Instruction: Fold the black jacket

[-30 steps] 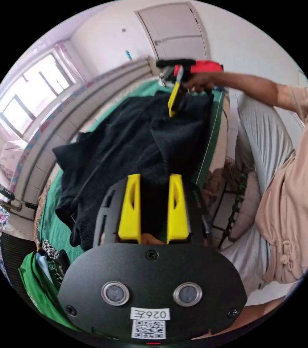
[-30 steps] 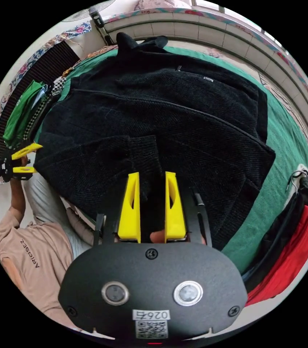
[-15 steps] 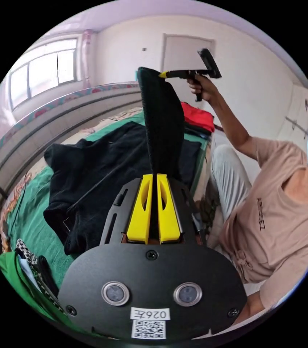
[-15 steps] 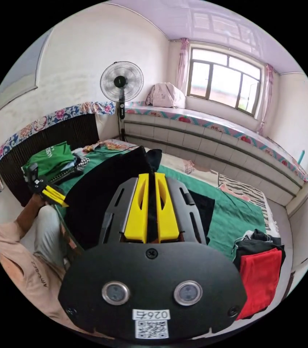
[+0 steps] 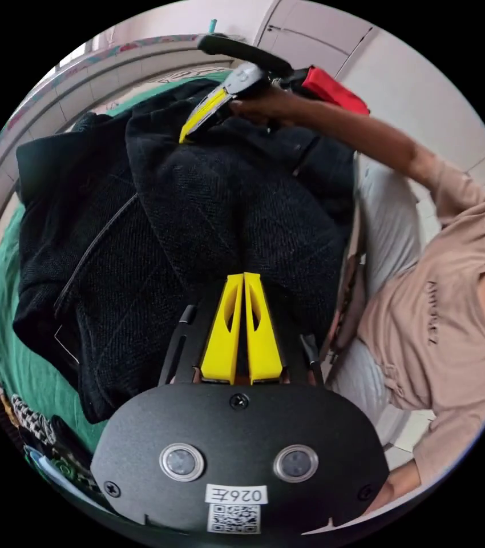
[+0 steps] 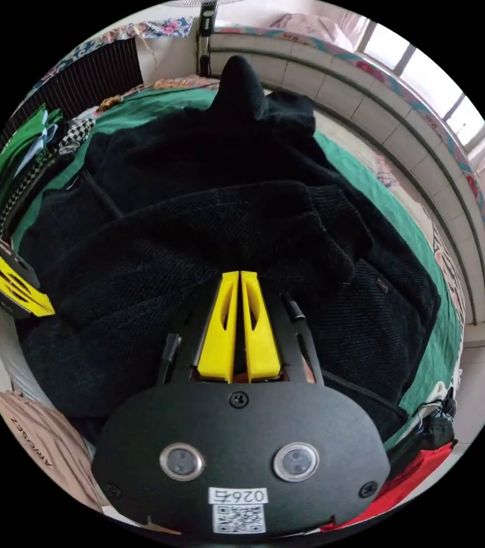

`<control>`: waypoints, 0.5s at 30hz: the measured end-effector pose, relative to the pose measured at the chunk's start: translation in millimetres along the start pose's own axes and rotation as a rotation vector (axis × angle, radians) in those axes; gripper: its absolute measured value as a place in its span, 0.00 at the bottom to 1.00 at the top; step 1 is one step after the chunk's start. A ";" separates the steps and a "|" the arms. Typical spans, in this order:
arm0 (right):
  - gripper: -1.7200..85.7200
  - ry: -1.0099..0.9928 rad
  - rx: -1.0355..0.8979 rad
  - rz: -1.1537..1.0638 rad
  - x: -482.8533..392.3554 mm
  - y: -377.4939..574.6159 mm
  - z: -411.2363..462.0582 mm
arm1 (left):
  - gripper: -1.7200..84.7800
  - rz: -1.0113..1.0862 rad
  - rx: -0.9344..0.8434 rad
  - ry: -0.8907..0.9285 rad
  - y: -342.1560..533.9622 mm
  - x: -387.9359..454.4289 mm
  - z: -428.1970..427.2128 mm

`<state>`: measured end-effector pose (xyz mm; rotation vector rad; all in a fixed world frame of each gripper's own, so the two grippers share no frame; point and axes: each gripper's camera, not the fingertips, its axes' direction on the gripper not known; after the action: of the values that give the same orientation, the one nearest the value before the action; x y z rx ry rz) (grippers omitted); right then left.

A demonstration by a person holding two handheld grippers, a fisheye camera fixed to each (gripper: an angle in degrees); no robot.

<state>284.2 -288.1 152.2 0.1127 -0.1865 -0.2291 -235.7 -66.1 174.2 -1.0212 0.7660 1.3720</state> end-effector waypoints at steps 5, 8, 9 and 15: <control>0.01 -0.175 0.213 0.134 35.3 2.0 -33.8 | 0.02 -0.081 0.375 0.068 15.2 -98.1 -60.4; 0.03 -0.229 0.337 0.228 62.0 -14.9 -40.5 | 0.05 -0.226 0.585 -0.045 16.8 -178.7 -85.7; 0.03 -0.225 0.349 0.237 66.0 -21.7 -38.8 | 0.07 -0.258 0.607 -0.062 14.4 -196.2 -87.3; 0.05 -0.171 0.393 0.326 95.0 -116.0 13.1 | 0.18 -0.519 0.706 0.109 -34.6 -371.0 -54.4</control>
<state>347.6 -423.9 165.9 0.4496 -0.4148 0.1262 -226.9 -264.6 494.1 -0.6581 0.8963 0.5314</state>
